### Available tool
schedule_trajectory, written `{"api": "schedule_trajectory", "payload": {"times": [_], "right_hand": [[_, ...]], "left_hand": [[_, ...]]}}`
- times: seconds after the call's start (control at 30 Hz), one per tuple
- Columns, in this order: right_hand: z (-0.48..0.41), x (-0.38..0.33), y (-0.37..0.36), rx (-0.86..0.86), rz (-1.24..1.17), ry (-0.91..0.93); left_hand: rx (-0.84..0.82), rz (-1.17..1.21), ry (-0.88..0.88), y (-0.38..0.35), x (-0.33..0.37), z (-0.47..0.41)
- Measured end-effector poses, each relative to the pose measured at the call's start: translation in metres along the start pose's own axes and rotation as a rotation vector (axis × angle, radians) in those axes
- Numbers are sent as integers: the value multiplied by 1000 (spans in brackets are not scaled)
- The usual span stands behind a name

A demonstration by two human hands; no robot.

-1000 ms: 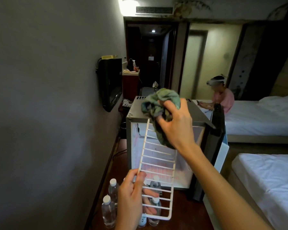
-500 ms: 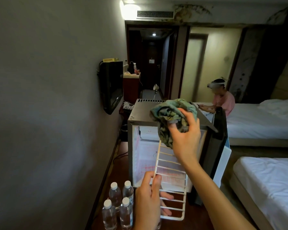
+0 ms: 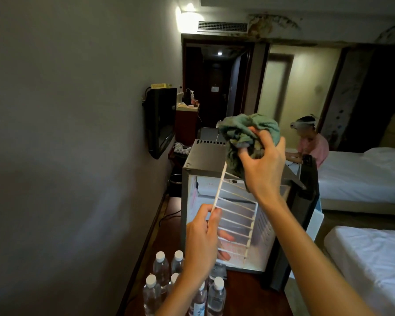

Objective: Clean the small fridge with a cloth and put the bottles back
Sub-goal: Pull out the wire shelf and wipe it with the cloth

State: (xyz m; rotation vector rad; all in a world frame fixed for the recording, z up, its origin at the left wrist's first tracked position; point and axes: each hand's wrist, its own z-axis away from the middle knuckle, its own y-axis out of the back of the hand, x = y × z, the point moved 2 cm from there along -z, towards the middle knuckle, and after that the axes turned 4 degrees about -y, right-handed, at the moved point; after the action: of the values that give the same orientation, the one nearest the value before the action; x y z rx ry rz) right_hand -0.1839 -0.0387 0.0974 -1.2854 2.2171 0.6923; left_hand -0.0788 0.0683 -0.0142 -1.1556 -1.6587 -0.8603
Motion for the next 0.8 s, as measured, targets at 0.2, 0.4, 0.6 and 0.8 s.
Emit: {"api": "schedule_trajectory", "payload": {"times": [0.2, 0.4, 0.6, 0.8], "right_hand": [[12, -11, 6, 21, -501, -264], [7, -35, 23, 3, -549, -126], [-20, -42, 34, 117, -137, 184], [-13, -13, 10, 28, -44, 97]], "left_hand": [[-8, -112, -9, -4, -10, 5], [17, -306, -78, 7, -22, 0], [41, -89, 32, 17, -32, 5], [112, 53, -34, 27, -10, -13]]}}
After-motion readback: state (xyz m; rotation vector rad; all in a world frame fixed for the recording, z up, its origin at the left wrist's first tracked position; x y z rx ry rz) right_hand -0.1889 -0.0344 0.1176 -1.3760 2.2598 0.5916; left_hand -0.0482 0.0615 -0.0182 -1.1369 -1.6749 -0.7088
